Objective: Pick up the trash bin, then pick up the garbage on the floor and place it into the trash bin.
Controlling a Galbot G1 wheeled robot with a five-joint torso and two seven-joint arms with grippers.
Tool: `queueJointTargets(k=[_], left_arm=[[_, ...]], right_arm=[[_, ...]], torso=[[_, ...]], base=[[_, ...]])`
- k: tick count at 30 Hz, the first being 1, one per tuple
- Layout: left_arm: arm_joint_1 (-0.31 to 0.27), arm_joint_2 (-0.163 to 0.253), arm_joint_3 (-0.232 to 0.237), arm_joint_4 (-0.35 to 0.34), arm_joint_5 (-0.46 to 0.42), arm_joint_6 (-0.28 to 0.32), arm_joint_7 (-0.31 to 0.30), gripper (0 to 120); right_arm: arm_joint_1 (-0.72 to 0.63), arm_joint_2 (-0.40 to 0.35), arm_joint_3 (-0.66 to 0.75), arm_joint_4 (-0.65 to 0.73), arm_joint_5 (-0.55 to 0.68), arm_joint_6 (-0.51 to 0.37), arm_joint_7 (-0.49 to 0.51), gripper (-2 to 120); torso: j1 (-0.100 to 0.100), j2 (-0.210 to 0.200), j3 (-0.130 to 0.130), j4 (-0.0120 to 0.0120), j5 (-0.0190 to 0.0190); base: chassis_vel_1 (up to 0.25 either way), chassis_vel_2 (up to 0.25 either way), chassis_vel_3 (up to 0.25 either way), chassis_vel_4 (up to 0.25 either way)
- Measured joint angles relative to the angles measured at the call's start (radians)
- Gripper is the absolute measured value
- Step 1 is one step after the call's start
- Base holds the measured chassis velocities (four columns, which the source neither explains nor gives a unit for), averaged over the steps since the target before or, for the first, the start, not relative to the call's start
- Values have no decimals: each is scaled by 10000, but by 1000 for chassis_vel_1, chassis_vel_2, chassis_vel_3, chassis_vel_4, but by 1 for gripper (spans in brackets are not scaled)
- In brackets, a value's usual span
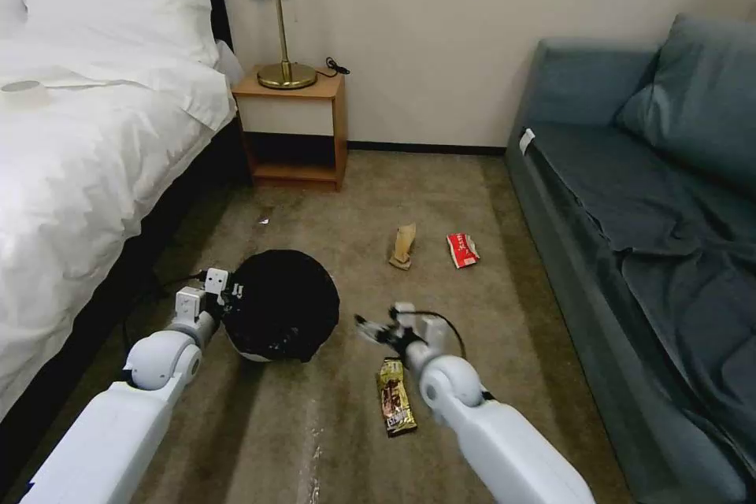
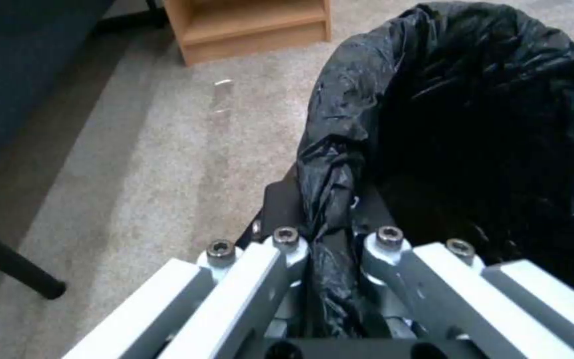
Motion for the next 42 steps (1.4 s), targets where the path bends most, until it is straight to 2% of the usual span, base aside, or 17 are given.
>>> queueJointTargets(k=[9, 19, 25, 32, 42], left_arm=[[-164, -175, 80, 157, 92, -7, -13, 4], [-152, -224, 49, 268, 198, -82, 41, 4], [-156, -233, 76, 217, 195, -59, 41, 4], [-36, -139, 39, 131, 161, -57, 53, 4], [14, 455, 80, -115, -280, 80, 40, 4]], right_arm=[[-705, 429, 220, -1559, -1313, 496, -519, 100], [-827, 762, 542, -2801, -1707, 1170, -1009, 100], [-881, 923, 638, -3036, -1866, 1267, -1126, 100], [-929, 1154, 758, -3401, -2075, 1438, -1264, 100], [-819, 1416, 972, -3932, -2354, 1703, -1484, 100]], torso=[[-1, 0, 0, 2, -2], [0, 1, 0, 3, -3], [1, 1, 1, 1, -5], [1, 0, 1, 0, -7], [0, 0, 0, -4, -16]], base=[[0, 0, 0, 0], [0, 0, 0, 0], [0, 0, 0, 0], [0, 0, 0, 0], [0, 0, 0, 0]])
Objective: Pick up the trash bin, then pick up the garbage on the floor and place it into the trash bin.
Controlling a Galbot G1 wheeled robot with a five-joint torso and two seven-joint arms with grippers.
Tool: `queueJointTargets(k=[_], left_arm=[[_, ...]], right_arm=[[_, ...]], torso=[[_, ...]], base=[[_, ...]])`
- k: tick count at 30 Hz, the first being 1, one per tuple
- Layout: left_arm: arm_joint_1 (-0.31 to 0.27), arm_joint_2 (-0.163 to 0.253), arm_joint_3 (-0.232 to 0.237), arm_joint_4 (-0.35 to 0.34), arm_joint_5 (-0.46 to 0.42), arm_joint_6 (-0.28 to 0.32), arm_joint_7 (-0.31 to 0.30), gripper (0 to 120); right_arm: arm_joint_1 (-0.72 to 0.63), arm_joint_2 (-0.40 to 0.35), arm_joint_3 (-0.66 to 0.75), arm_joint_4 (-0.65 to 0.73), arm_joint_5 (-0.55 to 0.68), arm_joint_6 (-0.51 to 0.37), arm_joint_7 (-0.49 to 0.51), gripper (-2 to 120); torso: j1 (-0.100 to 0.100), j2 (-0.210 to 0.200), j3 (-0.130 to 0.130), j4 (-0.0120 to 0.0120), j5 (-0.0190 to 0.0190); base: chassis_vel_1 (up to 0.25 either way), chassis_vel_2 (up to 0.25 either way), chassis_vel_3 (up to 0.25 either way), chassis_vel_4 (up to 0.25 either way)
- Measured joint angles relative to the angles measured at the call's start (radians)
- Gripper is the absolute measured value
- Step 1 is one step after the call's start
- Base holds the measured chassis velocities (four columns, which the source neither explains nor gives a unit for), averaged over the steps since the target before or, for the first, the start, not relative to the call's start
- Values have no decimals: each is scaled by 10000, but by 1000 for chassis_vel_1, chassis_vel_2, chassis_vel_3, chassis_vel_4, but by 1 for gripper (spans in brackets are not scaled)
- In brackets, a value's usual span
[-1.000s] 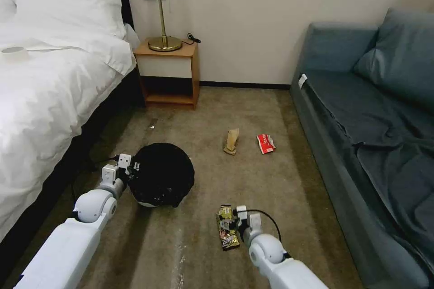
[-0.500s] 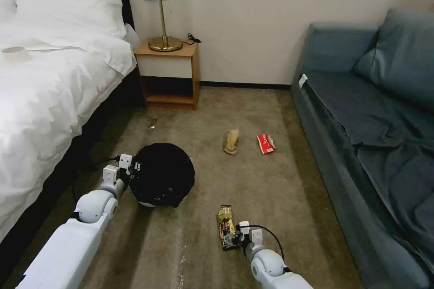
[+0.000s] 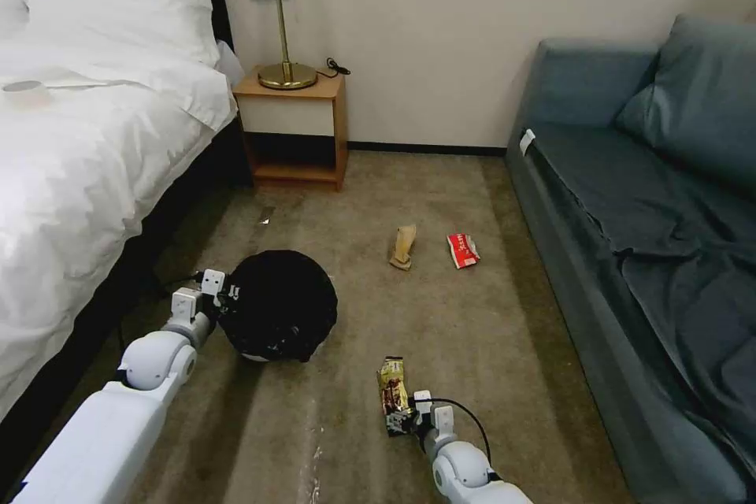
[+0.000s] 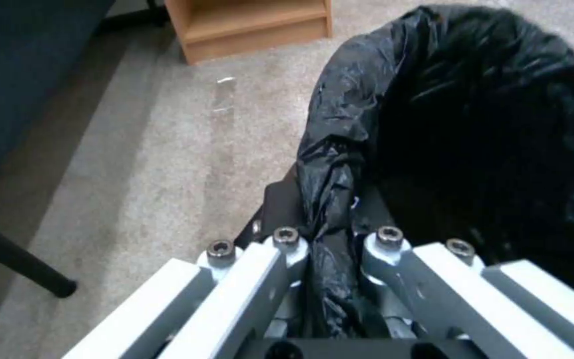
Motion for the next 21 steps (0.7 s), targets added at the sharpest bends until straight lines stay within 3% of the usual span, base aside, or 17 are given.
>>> queueJointTargets(k=[9, 21], left_arm=[[-13, 194, 89, 23, -146, 0, -32, 4], [69, 1, 86, 4, -111, -58, -88, 4]], right_arm=[[404, 657, 290, -1046, -423, 444, -212, 100], [304, 753, 303, -1262, -545, 532, -749, 100]], torso=[[0, 2, -2, -3, 1], [0, 3, -2, -2, 2]], base=[[0, 0, 0, 0], [0, 0, 0, 0]])
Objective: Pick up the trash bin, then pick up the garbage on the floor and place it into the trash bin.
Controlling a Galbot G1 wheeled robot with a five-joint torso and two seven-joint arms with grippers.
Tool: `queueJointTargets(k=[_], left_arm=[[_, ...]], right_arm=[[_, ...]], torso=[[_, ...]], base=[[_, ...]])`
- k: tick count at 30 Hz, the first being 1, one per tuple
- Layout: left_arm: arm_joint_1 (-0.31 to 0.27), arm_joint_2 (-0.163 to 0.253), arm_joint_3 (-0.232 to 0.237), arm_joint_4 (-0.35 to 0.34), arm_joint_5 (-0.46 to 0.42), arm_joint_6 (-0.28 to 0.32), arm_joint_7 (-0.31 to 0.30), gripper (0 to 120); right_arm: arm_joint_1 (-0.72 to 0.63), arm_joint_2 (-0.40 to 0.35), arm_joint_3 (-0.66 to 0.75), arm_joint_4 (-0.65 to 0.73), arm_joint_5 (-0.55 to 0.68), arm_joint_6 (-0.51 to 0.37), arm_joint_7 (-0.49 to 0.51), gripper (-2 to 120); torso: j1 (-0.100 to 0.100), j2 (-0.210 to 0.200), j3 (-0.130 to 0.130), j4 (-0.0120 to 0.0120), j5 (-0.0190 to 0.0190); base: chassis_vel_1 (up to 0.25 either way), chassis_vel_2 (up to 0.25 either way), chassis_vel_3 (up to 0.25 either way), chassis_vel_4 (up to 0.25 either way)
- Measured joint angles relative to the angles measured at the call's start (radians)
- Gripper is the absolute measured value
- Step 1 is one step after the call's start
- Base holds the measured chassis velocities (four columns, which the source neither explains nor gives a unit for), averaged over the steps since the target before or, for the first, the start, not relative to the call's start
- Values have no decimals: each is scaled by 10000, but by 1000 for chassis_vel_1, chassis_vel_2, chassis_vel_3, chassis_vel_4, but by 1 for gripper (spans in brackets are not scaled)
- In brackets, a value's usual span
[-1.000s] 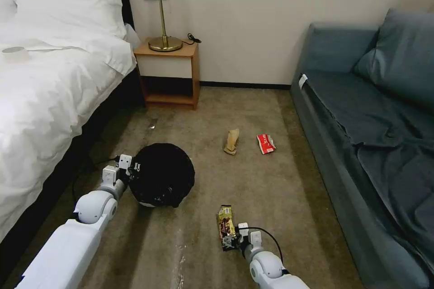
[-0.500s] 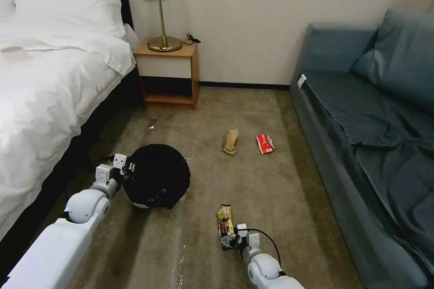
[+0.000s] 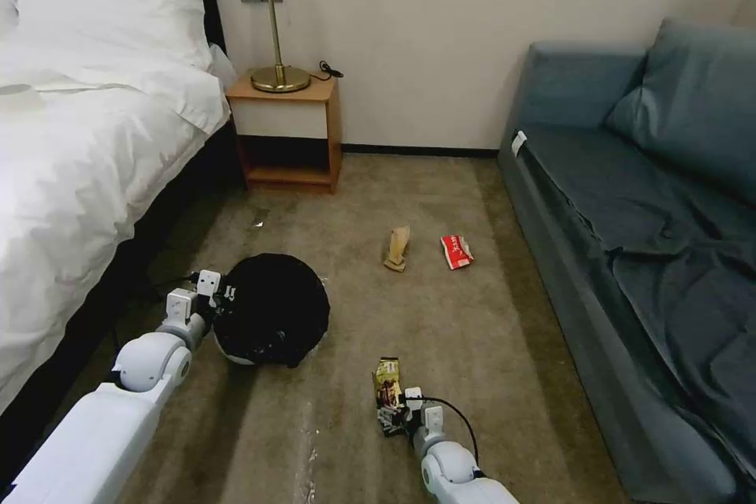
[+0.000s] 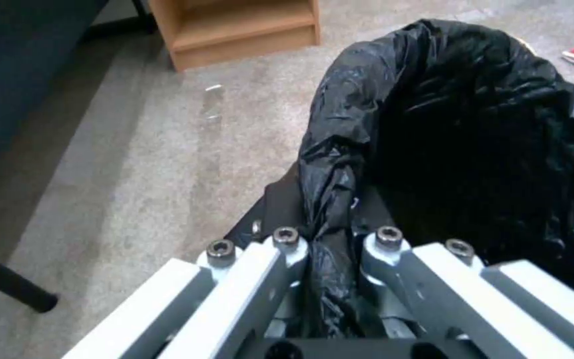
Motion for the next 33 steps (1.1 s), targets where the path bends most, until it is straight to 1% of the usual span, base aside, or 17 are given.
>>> queueJointTargets(k=[8, 15, 19, 20, 22, 25, 27, 31, 33], left_arm=[[27, 49, -23, -78, -17, 5, 0, 4], [53, 59, -39, -146, -41, 7, 14, 4], [73, 59, -50, -183, -47, 8, 18, 4], [88, 53, -55, -199, -47, 9, 15, 4], [101, 55, -75, -211, -49, 9, 11, 4], [101, 60, -86, -215, -53, 10, 6, 4], [101, 62, -101, -223, -73, 8, 13, 4], [102, 55, -139, -227, -93, -18, 25, 4], [102, 52, -152, -227, -94, -25, 34, 4]], right_arm=[[-47, 6, 6, -1, -24, 1, -358, 100], [-111, 84, 18, -13, -157, 1, -358, 100], [-145, 127, 17, -12, -212, 1, -359, 100], [-184, 191, 17, -2, -224, 2, -400, 100], [-208, 229, 18, 27, -277, 2, -497, 100], [-216, 233, 17, 31, -305, 2, -501, 100], [-241, 286, 17, 36, -386, 2, -531, 100], [-242, 341, 18, 37, -499, 2, -530, 100], [-242, 360, 18, 37, -531, 2, -530, 100]], torso=[[1, -4, 3, 3, -1], [1, -5, 3, 6, 1], [2, -5, 3, 7, 5], [2, -4, 3, 12, 25], [2, -5, 4, 16, 26], [2, -4, 3, 14, 25], [3, -4, 4, 7, 19], [3, -5, 4, 5, 6], [3, -5, 4, 4, 5]], base=[[0, 0, 0, 0], [0, 0, 0, 0], [0, 0, 0, 0], [0, 0, 0, 0], [0, 0, 0, 0], [0, 0, 0, 0], [0, 0, 0, 0], [0, 0, 0, 0], [0, 0, 0, 0]])
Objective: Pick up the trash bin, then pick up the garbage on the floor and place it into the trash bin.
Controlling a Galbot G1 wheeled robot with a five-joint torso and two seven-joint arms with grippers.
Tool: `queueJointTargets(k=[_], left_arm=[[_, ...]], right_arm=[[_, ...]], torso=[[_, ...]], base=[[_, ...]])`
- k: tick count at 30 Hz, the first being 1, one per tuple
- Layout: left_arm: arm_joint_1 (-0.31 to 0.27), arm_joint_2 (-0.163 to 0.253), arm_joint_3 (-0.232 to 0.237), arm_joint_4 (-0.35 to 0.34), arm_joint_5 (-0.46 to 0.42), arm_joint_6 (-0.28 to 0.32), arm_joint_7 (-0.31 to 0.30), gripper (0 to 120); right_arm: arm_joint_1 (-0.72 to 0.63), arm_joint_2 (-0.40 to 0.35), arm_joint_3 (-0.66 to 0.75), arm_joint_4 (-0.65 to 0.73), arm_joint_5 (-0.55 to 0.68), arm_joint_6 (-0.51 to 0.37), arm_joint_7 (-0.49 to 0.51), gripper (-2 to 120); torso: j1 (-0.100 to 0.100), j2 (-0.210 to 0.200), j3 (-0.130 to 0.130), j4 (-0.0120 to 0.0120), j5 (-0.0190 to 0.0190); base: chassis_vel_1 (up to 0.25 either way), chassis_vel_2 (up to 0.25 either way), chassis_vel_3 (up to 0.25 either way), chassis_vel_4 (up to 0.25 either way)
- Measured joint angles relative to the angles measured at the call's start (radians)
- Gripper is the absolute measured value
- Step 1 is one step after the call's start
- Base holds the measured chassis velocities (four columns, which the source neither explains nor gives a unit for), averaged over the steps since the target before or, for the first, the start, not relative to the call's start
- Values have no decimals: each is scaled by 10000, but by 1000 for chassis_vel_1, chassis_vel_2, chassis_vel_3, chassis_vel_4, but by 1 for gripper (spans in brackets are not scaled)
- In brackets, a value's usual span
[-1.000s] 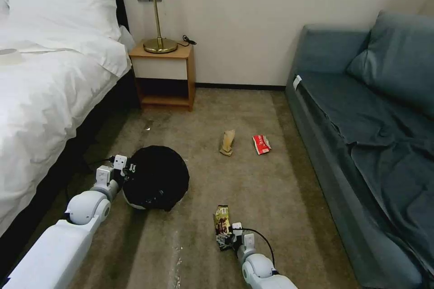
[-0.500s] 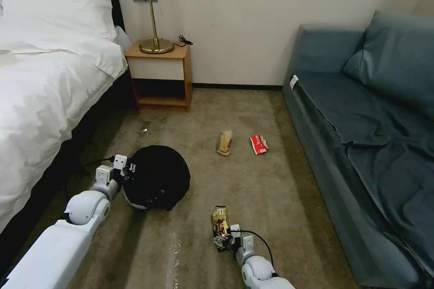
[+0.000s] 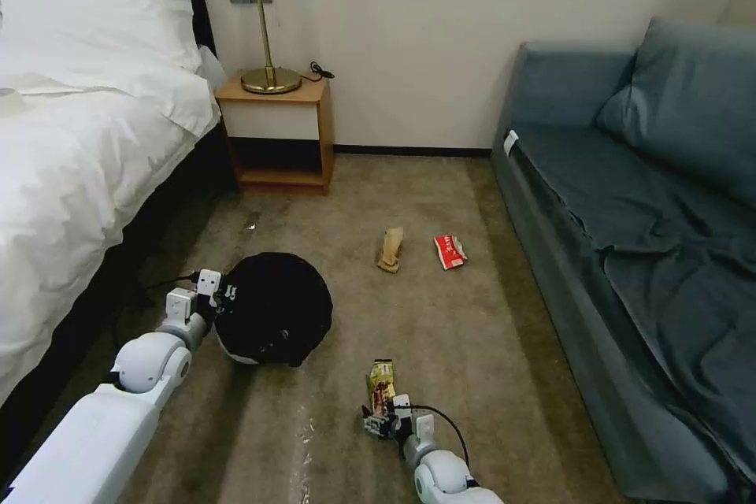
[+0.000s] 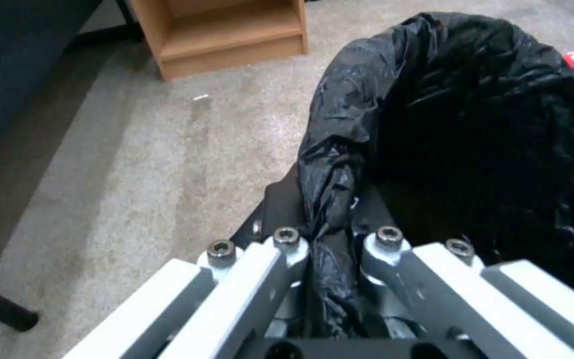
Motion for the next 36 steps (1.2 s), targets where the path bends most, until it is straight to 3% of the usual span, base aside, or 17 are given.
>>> queueJointTargets(k=[18, 24, 30, 33, 36], left_arm=[[223, 35, -188, -159, -60, -132, 22, 4], [309, -44, -208, -180, 0, -197, 32, 4], [372, -111, -214, -227, 44, -214, 33, 4], [404, -131, -214, -266, 78, -224, 32, 4], [424, -135, -214, -285, 82, -227, 31, 4]], right_arm=[[-65, -39, 183, 37, -585, 239, -177, 99], [-225, -249, 172, 364, -701, 232, 86, 88], [-346, -496, 111, 762, -835, 65, 365, 68], [-382, -590, 108, 961, -834, -18, 401, 53], [-397, -609, 109, 1005, -834, -32, 402, 48]], torso=[[-1, 1, 0, 17, 16], [-1, -1, 0, 15, 20], [0, -6, 3, 6, 15], [0, -7, 4, 2, 11], [1, -7, 3, 0, 6]], base=[[0, 0, 0, 0], [0, 0, 0, 0], [0, 0, 0, 0], [0, 0, 0, 0], [0, 0, 0, 0]])
